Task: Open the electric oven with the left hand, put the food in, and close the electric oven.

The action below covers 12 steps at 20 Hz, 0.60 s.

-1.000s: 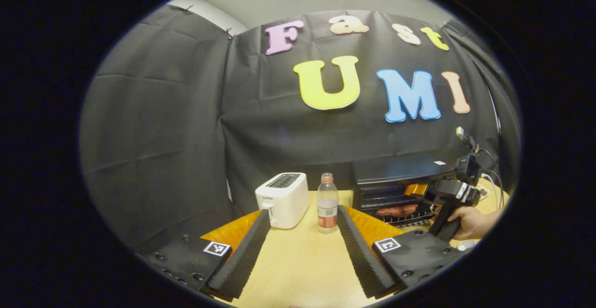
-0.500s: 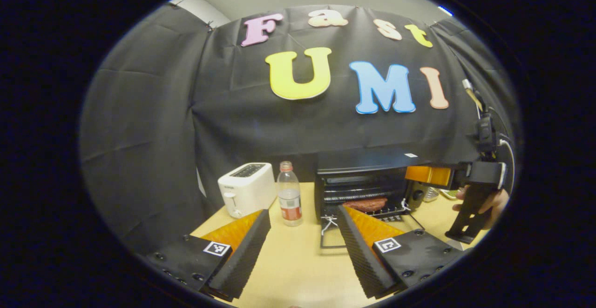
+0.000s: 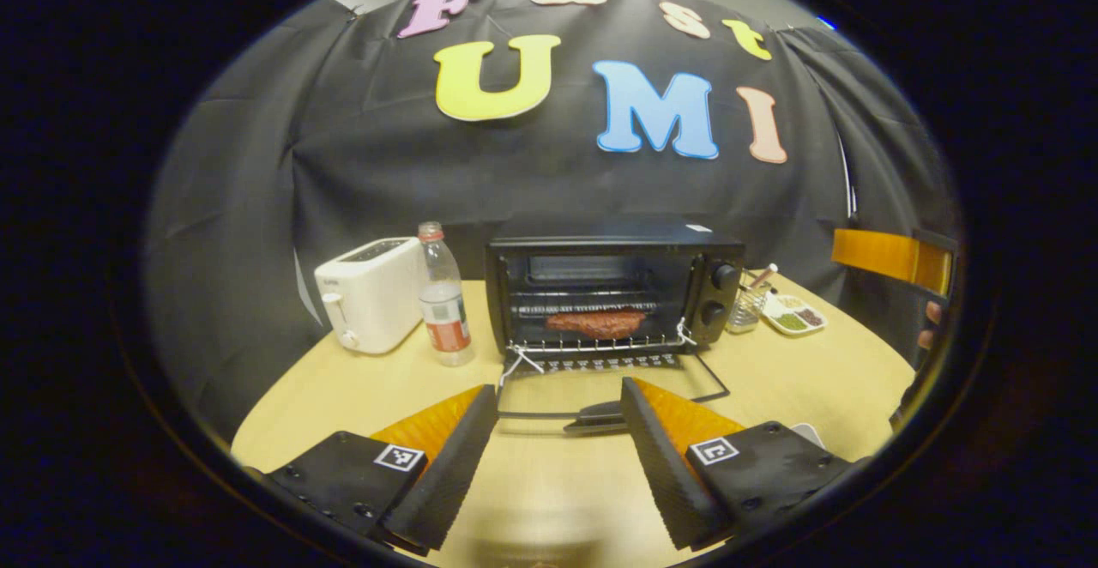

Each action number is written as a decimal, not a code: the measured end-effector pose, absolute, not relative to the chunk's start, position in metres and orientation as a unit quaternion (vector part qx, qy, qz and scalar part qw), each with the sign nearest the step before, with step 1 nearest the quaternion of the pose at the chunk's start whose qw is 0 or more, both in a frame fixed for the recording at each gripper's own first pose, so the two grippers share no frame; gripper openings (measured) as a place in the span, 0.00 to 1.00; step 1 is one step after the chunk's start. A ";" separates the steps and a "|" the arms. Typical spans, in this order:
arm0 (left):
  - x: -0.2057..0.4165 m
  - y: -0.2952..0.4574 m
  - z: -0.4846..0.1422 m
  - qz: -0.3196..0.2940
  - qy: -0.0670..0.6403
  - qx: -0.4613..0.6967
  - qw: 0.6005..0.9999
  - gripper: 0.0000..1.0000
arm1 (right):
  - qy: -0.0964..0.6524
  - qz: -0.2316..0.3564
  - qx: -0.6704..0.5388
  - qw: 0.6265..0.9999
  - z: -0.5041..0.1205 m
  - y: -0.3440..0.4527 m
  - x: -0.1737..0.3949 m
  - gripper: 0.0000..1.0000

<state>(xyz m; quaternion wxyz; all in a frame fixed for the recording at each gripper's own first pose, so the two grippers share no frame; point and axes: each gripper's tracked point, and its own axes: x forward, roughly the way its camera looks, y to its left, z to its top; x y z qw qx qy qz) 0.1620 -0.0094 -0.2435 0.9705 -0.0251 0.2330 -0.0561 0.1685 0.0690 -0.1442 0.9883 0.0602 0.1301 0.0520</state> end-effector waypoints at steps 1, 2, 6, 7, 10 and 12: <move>0.163 -0.017 -0.252 -0.062 0.245 -0.031 0.967 0.97 | 0.129 0.046 0.057 0.989 -0.142 0.062 0.162 0.97; 0.165 -0.024 -0.262 -0.068 0.258 -0.036 0.963 0.97 | 0.127 0.038 0.052 0.990 -0.141 0.055 0.157 0.98; 0.168 -0.051 -0.306 -0.088 0.319 -0.049 0.942 0.97 | 0.133 0.013 0.045 0.990 -0.139 0.032 0.135 0.98; 0.167 -0.054 -0.313 -0.090 0.331 -0.050 0.938 1.00 | 0.136 0.004 0.046 0.990 -0.139 0.026 0.130 0.98; 0.170 -0.062 -0.339 -0.097 0.365 -0.043 0.925 0.97 | 0.143 -0.026 0.049 0.988 -0.141 0.005 0.114 0.98; 0.174 -0.069 -0.357 -0.102 0.385 -0.039 0.917 0.98 | 0.151 -0.040 0.049 0.986 -0.144 -0.004 0.106 0.98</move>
